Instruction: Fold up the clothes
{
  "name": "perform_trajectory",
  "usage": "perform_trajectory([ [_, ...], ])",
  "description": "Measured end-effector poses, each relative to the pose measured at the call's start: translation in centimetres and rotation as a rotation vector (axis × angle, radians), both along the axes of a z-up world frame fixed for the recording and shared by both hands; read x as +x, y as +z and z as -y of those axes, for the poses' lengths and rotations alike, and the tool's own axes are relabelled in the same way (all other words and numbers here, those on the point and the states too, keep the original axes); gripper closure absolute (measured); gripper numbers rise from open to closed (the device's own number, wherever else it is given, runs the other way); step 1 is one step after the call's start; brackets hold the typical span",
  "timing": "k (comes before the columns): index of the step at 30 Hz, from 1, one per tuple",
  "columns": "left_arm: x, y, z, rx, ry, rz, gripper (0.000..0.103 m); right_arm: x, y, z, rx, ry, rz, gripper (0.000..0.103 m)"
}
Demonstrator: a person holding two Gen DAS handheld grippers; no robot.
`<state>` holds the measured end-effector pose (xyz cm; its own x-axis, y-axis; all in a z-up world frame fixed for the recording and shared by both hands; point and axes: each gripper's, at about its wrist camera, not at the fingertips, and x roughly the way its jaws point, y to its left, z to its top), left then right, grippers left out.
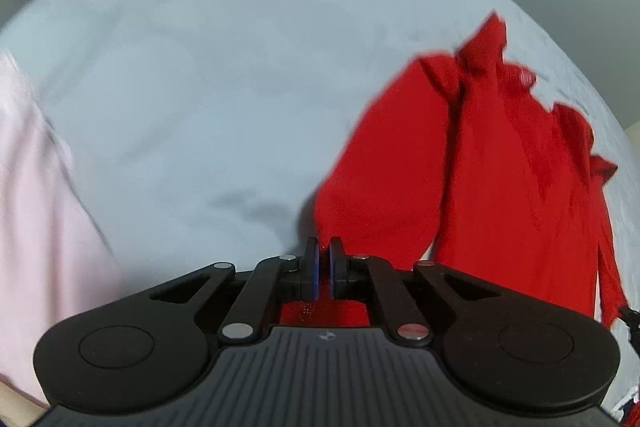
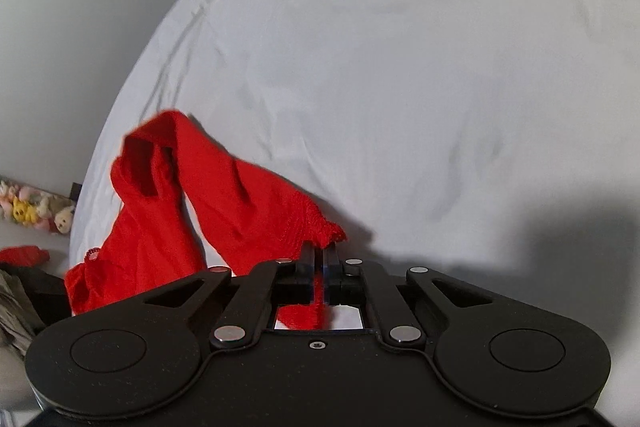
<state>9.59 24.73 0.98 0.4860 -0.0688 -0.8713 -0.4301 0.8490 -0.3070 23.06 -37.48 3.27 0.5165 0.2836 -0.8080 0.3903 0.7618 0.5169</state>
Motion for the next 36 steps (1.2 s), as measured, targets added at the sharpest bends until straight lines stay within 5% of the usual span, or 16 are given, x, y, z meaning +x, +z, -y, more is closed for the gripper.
perform_trajectory([
  [9,0.7,6.9,-6.2,0.207,0.051,0.004,0.099,2.3,7.5,4.9,-0.248,-0.002,0.057,0.100],
  [16,2.2,10.1,-10.5,0.348,0.098,-0.032,0.099,3.9,10.5,9.0,-0.396,-0.057,0.059,0.100],
  [28,5.0,10.5,-15.0,0.459,0.175,-0.065,0.099,5.9,10.0,12.9,-0.482,-0.129,0.038,0.100],
  [36,6.2,6.7,-15.8,0.445,0.213,-0.163,0.086,6.9,8.9,13.3,-0.490,-0.104,0.023,0.100],
])
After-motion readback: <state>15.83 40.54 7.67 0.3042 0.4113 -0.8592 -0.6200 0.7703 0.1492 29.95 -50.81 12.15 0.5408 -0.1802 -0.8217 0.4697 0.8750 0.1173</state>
